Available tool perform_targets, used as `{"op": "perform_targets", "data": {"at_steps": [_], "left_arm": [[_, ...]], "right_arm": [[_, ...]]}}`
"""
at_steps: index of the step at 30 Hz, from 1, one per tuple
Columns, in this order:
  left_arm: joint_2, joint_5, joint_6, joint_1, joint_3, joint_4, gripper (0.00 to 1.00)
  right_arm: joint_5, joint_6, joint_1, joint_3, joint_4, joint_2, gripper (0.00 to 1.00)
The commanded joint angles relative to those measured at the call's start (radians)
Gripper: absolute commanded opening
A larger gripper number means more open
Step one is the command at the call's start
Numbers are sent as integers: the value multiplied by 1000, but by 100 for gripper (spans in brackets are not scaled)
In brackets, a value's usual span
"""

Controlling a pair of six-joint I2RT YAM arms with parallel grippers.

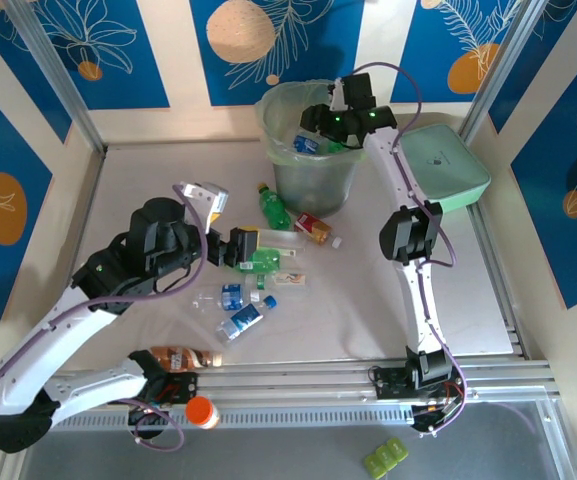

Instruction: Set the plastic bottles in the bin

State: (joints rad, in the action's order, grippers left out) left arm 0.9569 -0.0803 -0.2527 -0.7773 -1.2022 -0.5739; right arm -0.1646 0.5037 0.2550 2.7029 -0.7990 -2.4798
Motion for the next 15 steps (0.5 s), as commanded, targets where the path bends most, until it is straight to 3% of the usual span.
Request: {"op": "perform_targets", "data": {"at_steps": [1, 6, 11, 15], "left_arm": [[7, -44, 7, -5, -14, -35, 97], [-16, -65, -32, -5, -20, -47, 98], [-59, -152, -133, -5, -36, -142, 100], [-117, -222, -320, -5, -21, -238, 99]], "right_arm": [[-3, -29, 1, 57, 11, 68, 68], [81, -53, 10, 52, -7, 178, 78], [189, -115, 50, -18, -8, 326, 78], [239, -122, 98, -88, -20, 436, 73]]}}
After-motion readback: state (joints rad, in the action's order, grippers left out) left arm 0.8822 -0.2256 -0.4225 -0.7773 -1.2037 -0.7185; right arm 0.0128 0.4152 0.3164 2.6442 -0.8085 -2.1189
